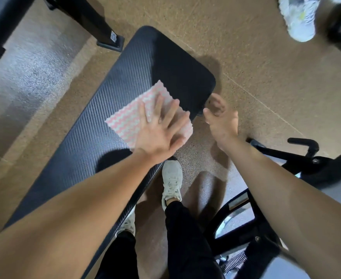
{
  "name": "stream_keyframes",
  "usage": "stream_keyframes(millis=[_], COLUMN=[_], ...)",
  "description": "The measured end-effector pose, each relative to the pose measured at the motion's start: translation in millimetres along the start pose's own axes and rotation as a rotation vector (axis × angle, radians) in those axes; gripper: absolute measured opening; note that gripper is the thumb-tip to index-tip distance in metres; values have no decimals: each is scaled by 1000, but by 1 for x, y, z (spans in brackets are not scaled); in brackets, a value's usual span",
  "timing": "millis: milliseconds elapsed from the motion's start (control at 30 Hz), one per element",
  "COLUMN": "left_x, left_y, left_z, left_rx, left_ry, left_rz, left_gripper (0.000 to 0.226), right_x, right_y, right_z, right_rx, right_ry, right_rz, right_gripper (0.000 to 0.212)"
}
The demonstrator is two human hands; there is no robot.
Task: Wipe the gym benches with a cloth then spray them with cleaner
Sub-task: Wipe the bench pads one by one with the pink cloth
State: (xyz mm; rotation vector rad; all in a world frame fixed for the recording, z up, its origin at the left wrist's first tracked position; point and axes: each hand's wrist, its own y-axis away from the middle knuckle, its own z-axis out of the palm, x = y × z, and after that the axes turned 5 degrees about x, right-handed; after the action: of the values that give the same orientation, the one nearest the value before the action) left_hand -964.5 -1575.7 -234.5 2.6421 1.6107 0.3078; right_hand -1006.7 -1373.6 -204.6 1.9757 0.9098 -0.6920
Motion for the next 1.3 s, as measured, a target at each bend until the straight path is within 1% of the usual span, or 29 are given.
stream_keyframes(millis=[100,233,267,300,367,433,500,567,667,767,900,967,1033,1100,1167,1200,1233,1300], left_x=[0,-26,-35,-46,-72,-99,-118,-121,-103,-81,-35,-9,7,15,17,17,15,11], left_y=[-13,-50,-60,-69,-86,-100,-113,-126,-141,-156,-167,-162,-157,-150,-142,-138,-133,-119], left_z=[-1,-14,-18,-21,-27,-33,-37,-40,-39,-38,-28,-24,-22,-19,-19,-21,-26,-38], left_rx=[5,-59,-64,-61,-34,-10,-21,-35,-17,-30,-98,-106,-92,-71,-38,-19,3,60], left_ry=[16,-59,-82,-96,-99,-46,53,129,89,49,33,21,60,117,218,287,349,423], left_rz=[50,193,191,142,-67,-261,-336,-382,-414,-335,-121,-20,54,143,243,252,221,70], left_gripper=[63,64,65,66,64,62,62,61,63,66,72,73,71,67,65,65,65,63], right_x=[-9,-21,-22,-23,-23,-23,-24,-24,-22,-16,-7,-2,2,4,-1,-4,-8,-19], right_y=[-20,-34,-36,-37,-39,-40,-40,-40,-40,-44,-44,-41,-33,-26,-20,-17,-15,-12], right_z=[-9,-8,-7,-4,0,3,6,8,8,5,1,-1,-5,-11,-22,-26,-29,-32], right_rx=[1,-65,-90,-110,-110,-85,-67,-54,-48,-84,-133,-120,-42,90,170,183,187,168], right_ry=[-60,-142,-142,-132,-109,-103,-121,-149,-175,-212,-310,-295,-227,-137,-15,46,83,102], right_rz=[37,122,121,117,101,91,98,124,141,152,189,196,213,239,222,198,164,64], right_gripper=[56,58,60,61,62,62,60,58,57,56,59,51,48,51,54,53,51,47])
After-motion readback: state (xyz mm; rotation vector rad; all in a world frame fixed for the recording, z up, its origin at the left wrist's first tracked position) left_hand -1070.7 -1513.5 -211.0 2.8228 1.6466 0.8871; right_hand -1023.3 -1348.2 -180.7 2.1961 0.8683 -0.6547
